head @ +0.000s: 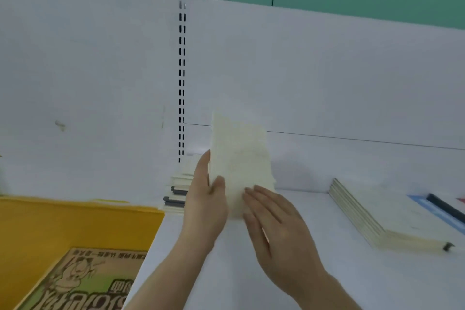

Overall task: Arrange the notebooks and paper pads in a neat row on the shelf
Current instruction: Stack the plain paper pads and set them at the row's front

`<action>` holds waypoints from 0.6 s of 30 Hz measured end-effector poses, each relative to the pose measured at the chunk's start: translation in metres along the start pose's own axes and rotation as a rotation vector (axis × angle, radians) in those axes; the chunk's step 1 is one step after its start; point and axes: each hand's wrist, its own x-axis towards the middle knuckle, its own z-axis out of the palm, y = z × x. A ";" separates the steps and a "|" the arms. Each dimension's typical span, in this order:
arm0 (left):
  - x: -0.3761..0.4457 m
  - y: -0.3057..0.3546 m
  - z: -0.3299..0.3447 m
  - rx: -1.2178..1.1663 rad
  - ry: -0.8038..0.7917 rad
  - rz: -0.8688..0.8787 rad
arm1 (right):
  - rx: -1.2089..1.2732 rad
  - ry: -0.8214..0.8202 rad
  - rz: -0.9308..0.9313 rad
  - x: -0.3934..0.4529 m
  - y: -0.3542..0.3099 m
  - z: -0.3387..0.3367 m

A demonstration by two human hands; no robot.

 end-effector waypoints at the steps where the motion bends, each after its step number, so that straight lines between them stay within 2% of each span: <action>1: 0.000 -0.002 -0.005 -0.012 -0.001 0.002 | -0.024 0.006 0.087 0.000 0.008 -0.003; 4: 0.001 -0.006 -0.020 0.003 0.008 0.005 | -0.138 -0.107 0.323 0.011 0.039 -0.007; 8: -0.004 -0.007 -0.039 0.009 0.063 0.003 | -0.163 -0.438 0.276 0.036 0.067 0.008; 11: -0.006 -0.009 -0.050 0.037 0.079 -0.003 | -0.174 -0.588 0.278 0.048 0.075 0.015; 18: -0.010 -0.013 -0.055 0.039 0.093 -0.041 | -0.347 -0.428 0.259 0.065 0.071 -0.016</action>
